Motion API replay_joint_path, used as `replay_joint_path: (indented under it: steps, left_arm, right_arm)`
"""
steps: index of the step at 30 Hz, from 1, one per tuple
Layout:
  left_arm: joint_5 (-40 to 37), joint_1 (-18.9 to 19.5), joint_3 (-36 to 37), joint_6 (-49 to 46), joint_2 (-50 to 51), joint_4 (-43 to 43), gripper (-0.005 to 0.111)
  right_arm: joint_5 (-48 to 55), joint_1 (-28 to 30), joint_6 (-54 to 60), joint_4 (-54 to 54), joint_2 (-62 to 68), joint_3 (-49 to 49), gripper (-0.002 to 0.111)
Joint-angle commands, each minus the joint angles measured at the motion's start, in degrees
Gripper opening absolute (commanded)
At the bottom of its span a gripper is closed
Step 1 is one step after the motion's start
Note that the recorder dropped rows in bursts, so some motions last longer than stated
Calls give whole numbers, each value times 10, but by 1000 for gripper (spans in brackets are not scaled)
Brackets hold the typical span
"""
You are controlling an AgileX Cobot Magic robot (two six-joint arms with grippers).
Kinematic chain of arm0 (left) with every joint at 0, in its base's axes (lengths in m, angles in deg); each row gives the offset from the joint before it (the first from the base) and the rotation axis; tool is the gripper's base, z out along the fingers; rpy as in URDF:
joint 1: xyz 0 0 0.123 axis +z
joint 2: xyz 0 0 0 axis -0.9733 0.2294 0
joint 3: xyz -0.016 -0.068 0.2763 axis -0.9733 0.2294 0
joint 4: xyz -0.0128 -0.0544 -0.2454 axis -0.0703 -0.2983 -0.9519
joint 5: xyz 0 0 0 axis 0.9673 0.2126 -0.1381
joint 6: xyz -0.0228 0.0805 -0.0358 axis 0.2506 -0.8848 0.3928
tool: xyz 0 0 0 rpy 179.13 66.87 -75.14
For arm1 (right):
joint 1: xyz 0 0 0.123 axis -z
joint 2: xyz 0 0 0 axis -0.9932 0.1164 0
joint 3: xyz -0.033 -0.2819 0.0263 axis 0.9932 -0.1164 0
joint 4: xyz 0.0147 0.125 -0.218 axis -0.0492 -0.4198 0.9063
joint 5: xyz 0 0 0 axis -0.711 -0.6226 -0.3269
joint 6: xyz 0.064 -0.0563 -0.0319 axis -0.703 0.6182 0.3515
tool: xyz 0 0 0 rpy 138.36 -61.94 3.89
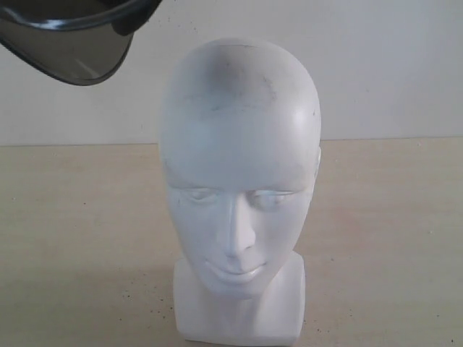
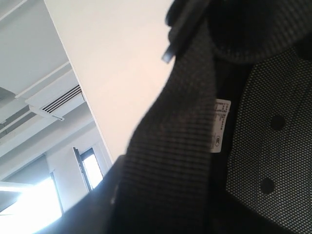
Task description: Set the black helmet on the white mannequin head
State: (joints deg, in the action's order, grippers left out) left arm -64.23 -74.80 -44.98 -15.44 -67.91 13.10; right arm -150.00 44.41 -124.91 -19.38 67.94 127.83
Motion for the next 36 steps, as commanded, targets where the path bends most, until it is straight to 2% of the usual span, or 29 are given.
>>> replay_joint_path:
  steps: [1, 4, 6, 10, 13, 17, 21, 24, 28, 33, 36]
  left_arm:
    - [8, 2, 2, 19, -1, 0, 4]
    - [8, 2, 2, 110, -1, 0, 4]
    - [-1, 2, -5, 123, -1, 22, 4]
    - [-57, 2, -73, 153, -1, 93, 4]
    - [-80, 2, -127, 172, -1, 97, 4]
    - [-84, 2, -182, 179, 0, 97, 4]
    - [-94, 2, -240, 212, 61, 101, 4]
    - [-113, 1, -291, 238, 119, 137, 4]
    - [-114, -20, -349, 295, 199, 223, 4]
    - [-98, -71, -414, 406, 296, 343, 4]
    - [-60, -101, -437, 462, 347, 414, 4]
  right_arm:
    - [-46, -2, 16, -19, -7, 13, 0]
    - [-46, -2, 18, -14, -7, 13, 0]
    - [-46, -2, 18, 4, -7, 13, 0]
    - [-46, -4, 24, -24, -7, -21, 0]
    - [-46, -4, 51, -63, -7, -57, 0]
    - [-46, -4, 52, -63, -7, -73, 0]
    - [-46, -4, 52, -57, -7, -73, 0]
    - [-46, -4, 52, -50, -7, -74, 0]
    - [-46, -4, 55, -49, -7, -74, 0]
    - [-23, -4, 55, -44, -7, -74, 0]
    - [-25, -4, 68, -46, -7, -74, 0]
